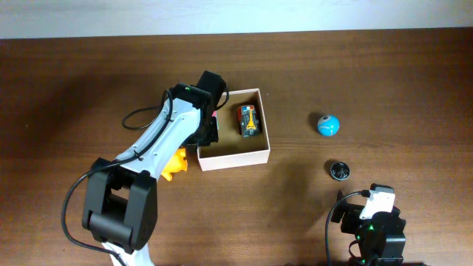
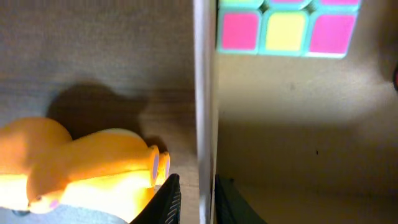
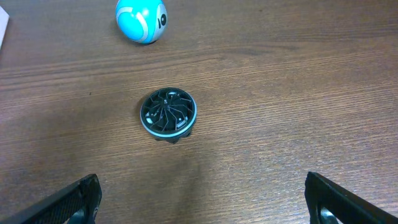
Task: Pack container
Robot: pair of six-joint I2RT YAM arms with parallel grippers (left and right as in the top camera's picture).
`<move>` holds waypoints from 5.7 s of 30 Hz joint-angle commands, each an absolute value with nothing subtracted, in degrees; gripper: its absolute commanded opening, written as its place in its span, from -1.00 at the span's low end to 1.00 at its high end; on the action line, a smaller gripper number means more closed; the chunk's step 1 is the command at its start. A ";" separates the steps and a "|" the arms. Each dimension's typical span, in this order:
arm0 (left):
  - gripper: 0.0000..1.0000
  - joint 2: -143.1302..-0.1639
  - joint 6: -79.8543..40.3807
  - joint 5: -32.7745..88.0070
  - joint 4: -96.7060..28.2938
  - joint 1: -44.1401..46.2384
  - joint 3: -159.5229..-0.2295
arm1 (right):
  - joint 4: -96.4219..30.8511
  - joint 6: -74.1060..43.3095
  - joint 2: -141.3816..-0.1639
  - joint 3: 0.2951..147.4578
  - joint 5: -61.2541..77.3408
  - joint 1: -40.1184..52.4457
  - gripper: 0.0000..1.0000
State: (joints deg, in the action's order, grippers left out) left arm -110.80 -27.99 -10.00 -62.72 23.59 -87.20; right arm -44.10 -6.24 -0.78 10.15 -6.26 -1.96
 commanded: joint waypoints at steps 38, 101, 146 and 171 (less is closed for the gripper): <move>0.26 -101.10 -15.42 -5.98 -62.94 23.03 -93.89 | -44.10 -6.42 -0.25 9.63 -6.20 -2.33 0.97; -0.96 -78.65 -27.03 -11.40 -47.20 32.47 -75.11 | -44.10 -6.42 -0.25 9.63 -6.20 -2.33 0.97; 0.56 -98.96 -19.40 -13.28 -69.63 27.11 -110.39 | -44.10 -6.44 -0.25 9.63 -6.20 -2.33 0.97; 0.99 -94.91 -19.42 -13.80 -78.74 1.58 -111.42 | -21.52 -6.46 -0.25 9.63 28.23 -2.33 0.97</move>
